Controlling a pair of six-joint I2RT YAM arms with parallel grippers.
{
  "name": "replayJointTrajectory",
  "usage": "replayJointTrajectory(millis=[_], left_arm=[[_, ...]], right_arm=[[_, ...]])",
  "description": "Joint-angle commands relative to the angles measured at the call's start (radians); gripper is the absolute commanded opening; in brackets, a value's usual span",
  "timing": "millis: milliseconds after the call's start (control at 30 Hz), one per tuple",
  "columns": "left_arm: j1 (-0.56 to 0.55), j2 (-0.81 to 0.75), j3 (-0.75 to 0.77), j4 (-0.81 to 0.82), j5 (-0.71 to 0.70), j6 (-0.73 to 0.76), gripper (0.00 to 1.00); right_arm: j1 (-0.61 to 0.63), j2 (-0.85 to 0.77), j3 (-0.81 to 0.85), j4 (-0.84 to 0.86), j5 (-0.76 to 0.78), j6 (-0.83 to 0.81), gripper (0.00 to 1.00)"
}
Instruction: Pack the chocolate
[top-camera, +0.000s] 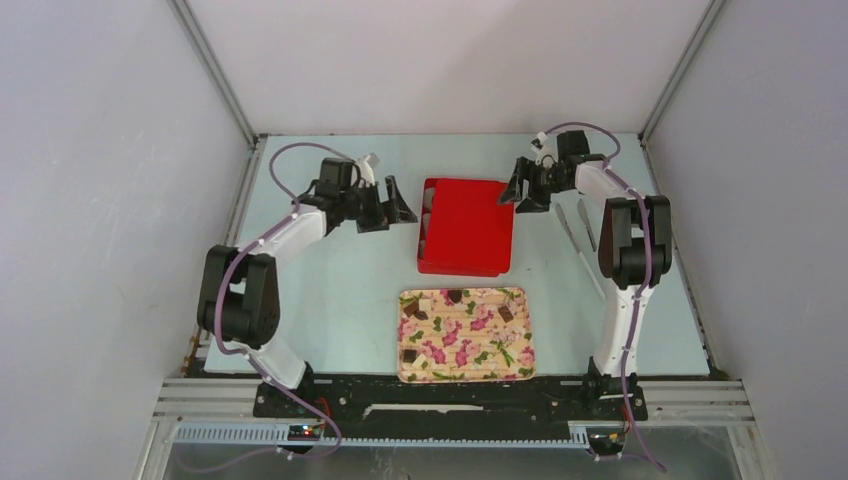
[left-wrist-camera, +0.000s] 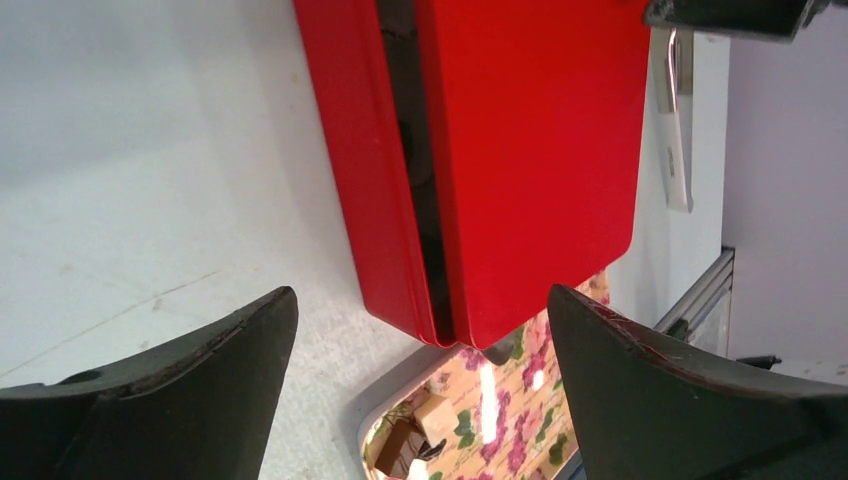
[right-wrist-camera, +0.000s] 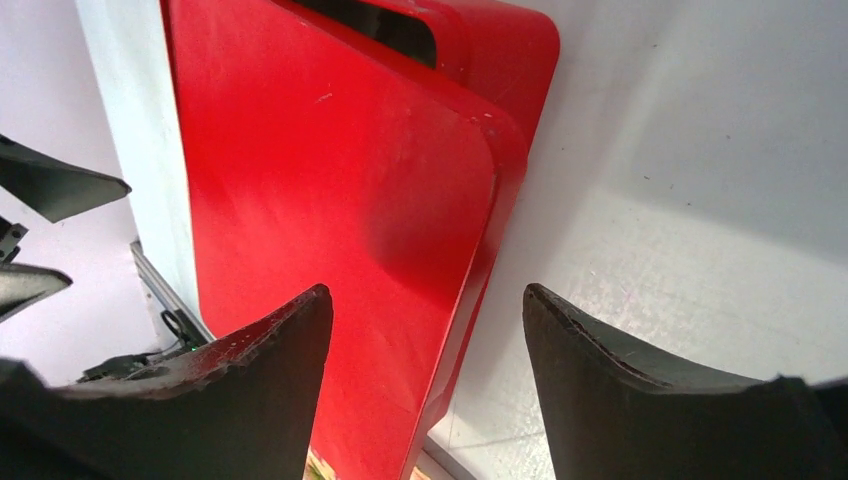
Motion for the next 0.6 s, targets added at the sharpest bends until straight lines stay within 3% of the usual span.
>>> replayJointTrajectory(millis=[0,233,367,433,467,500,567], left_arm=[[-0.066,0.018,0.072,-0.033,0.028,0.066,1.0],[-0.119,0.075,0.156,-0.14,-0.105,0.136,1.0],[-0.119,0.114,0.215,-0.18,-0.06,0.142,1.0],[-0.12,0.118,0.232,-0.182,-0.047,0.161,0.98],[-0.121,0.12,0.239,-0.183,-0.058,0.167,0.95],[-0.123,0.125,0.252,-0.191,-0.073,0.171,0.94],[-0.124,0.144,0.29,-0.214,-0.094,0.177,0.92]], right_arm=[[0.017,-0.052,0.023,-0.031,0.071,-0.042,0.73],[-0.025,-0.19,-0.069,0.016,0.036,-0.032,0.8],[-0.108,-0.351,-0.119,0.02,0.145,-0.005,0.83],[-0.164,-0.517,-0.226,0.15,0.193,0.05,0.85],[-0.193,-0.599,-0.292,0.235,0.212,0.083,0.96],[-0.216,-0.664,-0.35,0.308,0.239,0.125,0.99],[-0.248,-0.746,-0.468,0.423,0.335,0.257,1.0]])
